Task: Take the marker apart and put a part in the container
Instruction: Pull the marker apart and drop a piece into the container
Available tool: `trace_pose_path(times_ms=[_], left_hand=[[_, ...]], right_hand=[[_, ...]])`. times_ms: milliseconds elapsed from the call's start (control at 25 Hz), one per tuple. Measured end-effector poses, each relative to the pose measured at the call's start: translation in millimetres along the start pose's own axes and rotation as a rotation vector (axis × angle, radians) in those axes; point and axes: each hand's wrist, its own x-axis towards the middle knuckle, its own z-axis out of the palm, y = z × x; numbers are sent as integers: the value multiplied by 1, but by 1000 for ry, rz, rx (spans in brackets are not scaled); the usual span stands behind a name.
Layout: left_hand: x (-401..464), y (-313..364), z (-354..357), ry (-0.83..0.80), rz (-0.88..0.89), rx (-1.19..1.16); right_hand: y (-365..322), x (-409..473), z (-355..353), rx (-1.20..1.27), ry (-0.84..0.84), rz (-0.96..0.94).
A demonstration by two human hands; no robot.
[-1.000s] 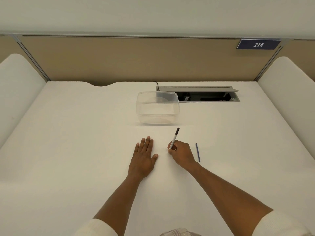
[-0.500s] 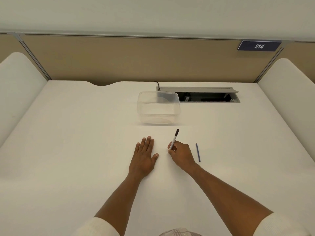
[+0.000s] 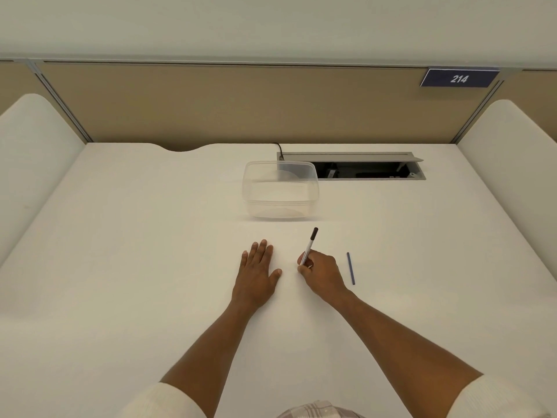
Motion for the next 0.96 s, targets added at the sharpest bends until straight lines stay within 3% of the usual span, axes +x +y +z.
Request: trace_pose_path(times_ms=[240, 640, 960], left_hand=[[0, 11, 0, 105, 86, -108], [0, 34, -4, 91, 132, -182], [-9, 39, -13, 42, 4, -230]], right_hand=[[-3, 3, -8, 107, 6, 46], [-15, -4, -17, 115, -62, -2], [-29, -14, -25, 241, -68, -21]])
